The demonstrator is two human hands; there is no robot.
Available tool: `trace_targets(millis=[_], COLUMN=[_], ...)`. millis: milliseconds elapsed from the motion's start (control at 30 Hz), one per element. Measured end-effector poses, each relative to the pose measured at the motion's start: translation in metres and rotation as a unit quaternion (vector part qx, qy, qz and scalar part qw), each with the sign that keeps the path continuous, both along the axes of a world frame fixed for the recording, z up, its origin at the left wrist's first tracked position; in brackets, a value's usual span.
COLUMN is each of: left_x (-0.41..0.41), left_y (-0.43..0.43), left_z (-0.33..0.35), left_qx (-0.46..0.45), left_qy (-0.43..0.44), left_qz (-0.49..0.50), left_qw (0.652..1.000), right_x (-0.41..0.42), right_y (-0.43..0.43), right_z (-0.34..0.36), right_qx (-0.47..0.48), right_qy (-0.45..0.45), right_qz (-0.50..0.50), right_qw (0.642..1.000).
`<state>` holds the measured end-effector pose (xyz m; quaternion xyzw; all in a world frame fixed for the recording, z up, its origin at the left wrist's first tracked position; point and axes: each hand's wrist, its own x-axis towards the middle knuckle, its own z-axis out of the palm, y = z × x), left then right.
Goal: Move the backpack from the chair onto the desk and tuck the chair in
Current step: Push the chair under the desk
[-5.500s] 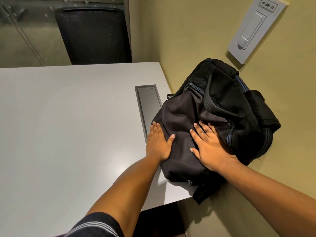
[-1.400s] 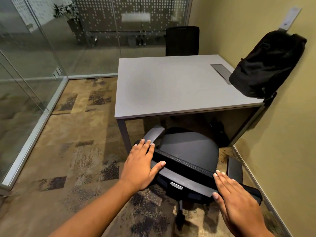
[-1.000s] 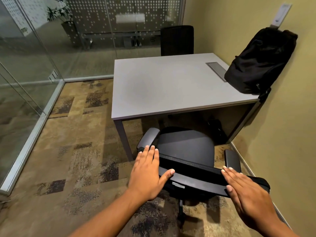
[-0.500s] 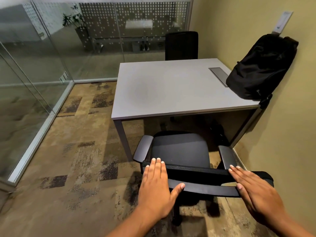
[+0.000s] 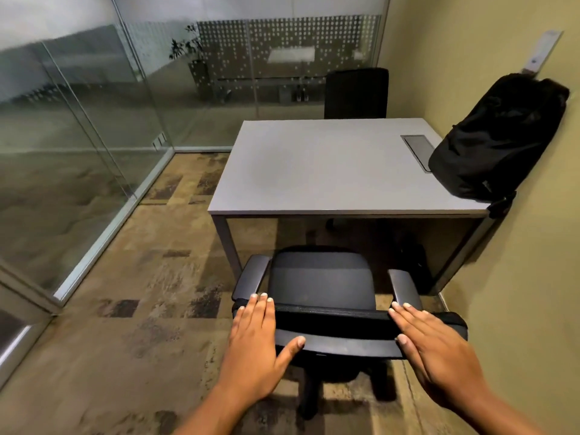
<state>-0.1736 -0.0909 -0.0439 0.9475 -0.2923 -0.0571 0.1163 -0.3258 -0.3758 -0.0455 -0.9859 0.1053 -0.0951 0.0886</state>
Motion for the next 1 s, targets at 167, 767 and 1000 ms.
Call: trace_targets(millis=[167,767,1000], left_x=[-0.014,-0.022,-0.022], left_y=[-0.012,-0.022,-0.023], left_z=[-0.002,-0.001,0.0], left_qx=[0.007,0.006,0.0], left_qy=[-0.004,-0.007,-0.015], left_qz=[0.015,0.035,0.042], left_qw=[1.0,0.999,0.999], right_x=[-0.009,-0.009,-0.006], right_y=[-0.017,-0.032,-0.032], right_z=[-0.009,-0.006,-0.004], right_qx=[0.017,0.014,0.023], right_qy=[-0.039,-0.016,-0.017], right_qz=[-0.04,-0.046,-0.043], right_qw=[0.998,0.999,0.999])
